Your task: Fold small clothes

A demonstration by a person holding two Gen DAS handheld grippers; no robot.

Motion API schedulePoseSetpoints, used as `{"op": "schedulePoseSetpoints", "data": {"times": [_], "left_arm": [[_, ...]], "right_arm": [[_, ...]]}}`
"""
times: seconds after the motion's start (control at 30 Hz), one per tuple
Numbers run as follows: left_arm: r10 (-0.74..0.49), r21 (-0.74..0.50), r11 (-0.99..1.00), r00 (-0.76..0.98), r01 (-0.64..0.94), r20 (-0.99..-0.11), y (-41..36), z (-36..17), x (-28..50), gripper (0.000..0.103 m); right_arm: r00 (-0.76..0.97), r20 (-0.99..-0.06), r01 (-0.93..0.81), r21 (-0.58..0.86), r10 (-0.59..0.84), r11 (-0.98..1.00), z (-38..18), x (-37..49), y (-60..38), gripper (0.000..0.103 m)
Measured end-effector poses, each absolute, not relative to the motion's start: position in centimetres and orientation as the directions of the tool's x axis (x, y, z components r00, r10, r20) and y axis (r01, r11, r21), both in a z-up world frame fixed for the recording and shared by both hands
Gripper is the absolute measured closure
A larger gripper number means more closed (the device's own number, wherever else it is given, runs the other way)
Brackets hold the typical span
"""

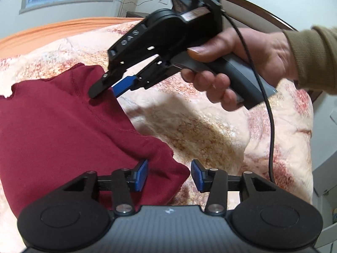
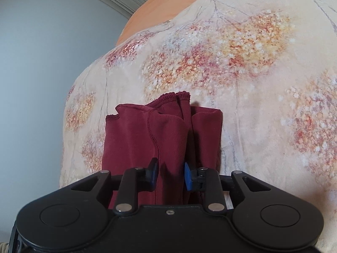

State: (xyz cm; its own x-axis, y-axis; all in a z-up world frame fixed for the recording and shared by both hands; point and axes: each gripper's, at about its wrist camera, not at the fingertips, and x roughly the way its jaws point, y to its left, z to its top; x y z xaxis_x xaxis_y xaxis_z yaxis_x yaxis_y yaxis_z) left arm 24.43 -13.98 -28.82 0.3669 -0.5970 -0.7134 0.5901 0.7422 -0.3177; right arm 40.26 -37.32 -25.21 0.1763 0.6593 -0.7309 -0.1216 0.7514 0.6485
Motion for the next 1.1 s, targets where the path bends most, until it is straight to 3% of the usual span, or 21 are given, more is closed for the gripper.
{"op": "schedulePoseSetpoints", "data": {"times": [0.57, 0.8, 1.1], "left_arm": [[-0.668, -0.406, 0.702, 0.342, 0.585, -0.661, -13.3, -27.3, 25.3, 0.054], [-0.647, -0.416, 0.704, 0.279, 0.575, -0.709, -14.1, -29.4, 24.8, 0.051], [-0.661, -0.472, 0.738, 0.373, 0.483, -0.651, -7.5, -26.5, 23.9, 0.047]], "right_arm": [[0.233, -0.700, -0.076, 0.679, 0.676, 0.730, -23.5, 37.8, -39.7, 0.071], [0.236, -0.681, -0.084, 0.696, 0.693, 0.713, -22.7, 37.5, -39.4, 0.069], [0.225, -0.597, -0.128, 0.766, 0.770, 0.631, -22.1, 37.9, -37.4, 0.061]]}}
